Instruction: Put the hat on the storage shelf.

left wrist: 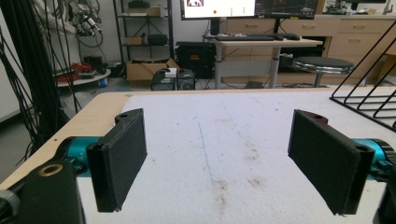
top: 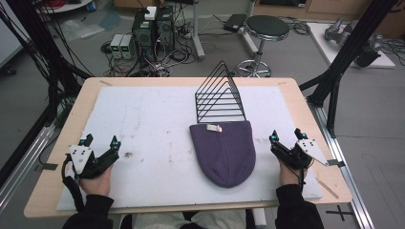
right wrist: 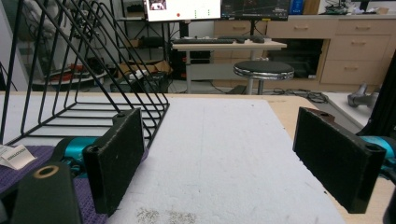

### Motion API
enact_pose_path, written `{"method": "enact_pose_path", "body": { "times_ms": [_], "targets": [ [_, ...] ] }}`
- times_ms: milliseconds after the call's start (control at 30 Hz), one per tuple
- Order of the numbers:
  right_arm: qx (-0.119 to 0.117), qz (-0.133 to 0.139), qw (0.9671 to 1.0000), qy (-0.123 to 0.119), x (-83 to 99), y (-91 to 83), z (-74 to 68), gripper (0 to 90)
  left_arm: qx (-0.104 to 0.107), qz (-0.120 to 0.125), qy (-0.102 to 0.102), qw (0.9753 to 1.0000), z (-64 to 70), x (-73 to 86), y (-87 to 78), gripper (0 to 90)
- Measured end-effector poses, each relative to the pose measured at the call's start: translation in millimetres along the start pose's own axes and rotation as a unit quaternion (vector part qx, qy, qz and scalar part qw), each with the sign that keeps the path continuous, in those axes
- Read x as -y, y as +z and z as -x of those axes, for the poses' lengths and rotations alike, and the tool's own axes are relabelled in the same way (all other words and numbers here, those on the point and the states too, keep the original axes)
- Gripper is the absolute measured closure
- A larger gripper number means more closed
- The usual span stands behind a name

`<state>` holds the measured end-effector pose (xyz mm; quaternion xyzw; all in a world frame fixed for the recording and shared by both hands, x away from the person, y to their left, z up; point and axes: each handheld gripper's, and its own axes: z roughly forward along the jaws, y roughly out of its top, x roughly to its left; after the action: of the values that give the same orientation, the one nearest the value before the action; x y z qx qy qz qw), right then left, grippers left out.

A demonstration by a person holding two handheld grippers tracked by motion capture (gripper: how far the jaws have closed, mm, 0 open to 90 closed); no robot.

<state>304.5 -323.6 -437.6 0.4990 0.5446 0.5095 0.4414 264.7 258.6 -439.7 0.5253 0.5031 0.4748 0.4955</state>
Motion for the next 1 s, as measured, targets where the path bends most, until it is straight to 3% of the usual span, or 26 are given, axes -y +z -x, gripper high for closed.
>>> {"method": "enact_pose_path", "body": {
  "times_ms": [700,900,1000],
  "targets": [
    [0.0,-0.002,1.0,-0.007,-0.2,0.3,0.1,16.1,-0.004,0.003,0.0,1.0,-1.0,-0.4,-1.6,19.9],
    [-0.008,-0.007,0.9997,-0.021,-3.6,1.1,1.3,16.0,-0.004,0.0,0.001,1.0,-1.6,-0.2,-0.8,19.8],
    [-0.024,-0.01,0.9984,-0.051,-7.2,2.3,0.7,16.0,-0.003,0.0,0.001,1.0,-2.0,-0.1,-0.2,19.8]
  ]
}}
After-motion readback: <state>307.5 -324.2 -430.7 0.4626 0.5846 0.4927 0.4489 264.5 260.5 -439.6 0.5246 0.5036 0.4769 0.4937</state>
